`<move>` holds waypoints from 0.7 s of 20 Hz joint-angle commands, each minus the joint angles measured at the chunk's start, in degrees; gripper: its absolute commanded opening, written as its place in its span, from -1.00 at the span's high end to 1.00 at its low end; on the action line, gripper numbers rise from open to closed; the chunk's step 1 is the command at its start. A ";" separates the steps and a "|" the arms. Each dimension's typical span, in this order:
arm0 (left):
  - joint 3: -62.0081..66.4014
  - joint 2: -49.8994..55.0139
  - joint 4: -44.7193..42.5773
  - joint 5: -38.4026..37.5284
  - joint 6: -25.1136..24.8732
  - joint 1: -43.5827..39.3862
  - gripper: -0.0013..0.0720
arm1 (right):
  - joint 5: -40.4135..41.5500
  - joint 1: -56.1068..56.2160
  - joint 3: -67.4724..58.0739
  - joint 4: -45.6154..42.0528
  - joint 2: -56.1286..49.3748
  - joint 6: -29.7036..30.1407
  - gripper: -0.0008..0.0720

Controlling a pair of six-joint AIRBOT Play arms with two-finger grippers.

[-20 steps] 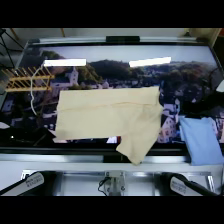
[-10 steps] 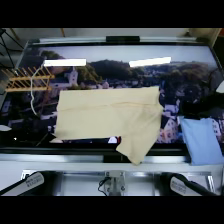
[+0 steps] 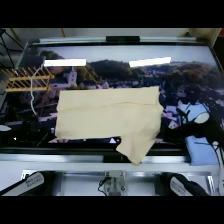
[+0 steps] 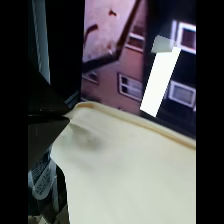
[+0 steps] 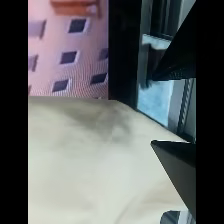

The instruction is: Fold the shirts.

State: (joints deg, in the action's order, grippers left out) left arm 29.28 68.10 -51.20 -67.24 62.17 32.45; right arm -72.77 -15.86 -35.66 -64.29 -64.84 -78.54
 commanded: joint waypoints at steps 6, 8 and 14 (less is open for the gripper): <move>0.00 -0.04 0.28 0.15 0.02 0.02 0.87 | 6.78 0.02 10.23 5.68 0.44 2.05 -0.37; 0.00 -0.04 0.28 0.15 0.02 0.02 0.87 | 8.15 0.04 11.47 8.15 0.44 3.41 -0.37; 0.09 -0.04 0.31 0.11 0.02 0.02 0.87 | 10.80 7.30 11.37 7.17 0.44 2.45 0.83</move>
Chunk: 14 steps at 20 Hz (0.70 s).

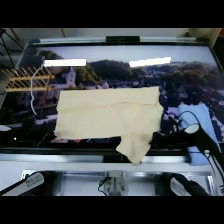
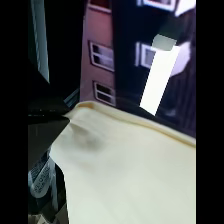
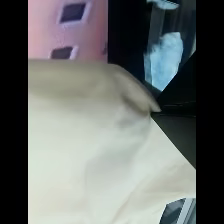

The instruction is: Fold the shirts.

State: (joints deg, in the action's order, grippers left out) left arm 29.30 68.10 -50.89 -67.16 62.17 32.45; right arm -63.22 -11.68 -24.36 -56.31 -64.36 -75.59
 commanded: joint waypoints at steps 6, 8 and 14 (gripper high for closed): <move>10.01 -1.73 1.77 -8.46 -2.93 0.02 0.88 | -7.48 3.28 -15.34 -3.32 2.08 0.61 0.83; 15.37 -1.36 4.37 -10.43 -2.91 -0.79 0.88 | -5.40 3.28 -21.24 -3.34 1.84 -0.59 0.83; 30.73 8.33 6.10 -2.62 3.87 -8.22 0.88 | 0.39 3.32 -39.74 -2.01 -12.09 -1.84 0.83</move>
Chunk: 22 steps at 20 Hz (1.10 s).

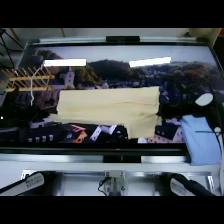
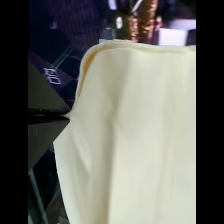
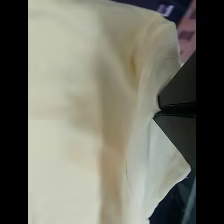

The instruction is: Fold the shirts.

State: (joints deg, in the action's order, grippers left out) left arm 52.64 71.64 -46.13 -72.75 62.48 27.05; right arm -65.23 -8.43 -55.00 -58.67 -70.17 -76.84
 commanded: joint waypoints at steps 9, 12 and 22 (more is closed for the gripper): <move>29.35 27.12 1.36 4.02 10.12 -8.46 0.88 | 9.11 1.18 -32.83 6.40 -31.95 -3.32 0.83; 29.42 30.80 1.36 5.25 10.95 -9.22 0.86 | 9.31 2.97 -33.00 3.96 -35.85 -3.32 0.80; 35.82 28.70 1.44 -7.96 11.34 -8.39 -0.41 | -8.79 -2.95 -33.00 -4.83 -31.63 4.26 -0.93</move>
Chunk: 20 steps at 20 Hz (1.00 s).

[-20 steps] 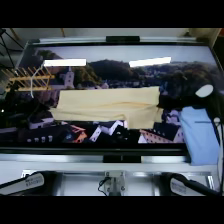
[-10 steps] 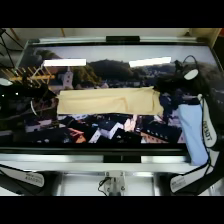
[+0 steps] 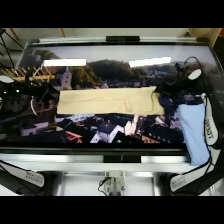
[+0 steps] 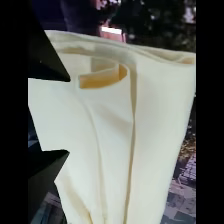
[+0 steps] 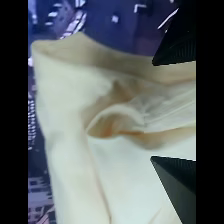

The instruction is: Fold the shirts.

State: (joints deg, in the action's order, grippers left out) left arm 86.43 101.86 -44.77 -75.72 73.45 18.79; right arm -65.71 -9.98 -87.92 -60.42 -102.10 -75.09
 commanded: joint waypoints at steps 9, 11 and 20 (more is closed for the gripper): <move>2.03 -10.86 0.07 -6.67 0.37 -5.09 -0.40 | -6.93 -0.15 -0.09 2.01 -7.08 5.31 -0.93; 2.03 -11.50 0.07 -6.64 0.39 -6.47 -0.40 | -6.73 0.24 -0.11 4.48 -8.37 5.35 -0.92; 0.04 -10.67 0.09 3.58 1.20 -19.37 0.86 | -14.95 2.99 -8.83 6.80 -4.44 1.53 0.83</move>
State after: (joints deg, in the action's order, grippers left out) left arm 87.74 90.78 -44.71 -78.56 73.97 4.78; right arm -75.16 -7.35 -92.73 -55.31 -108.77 -71.37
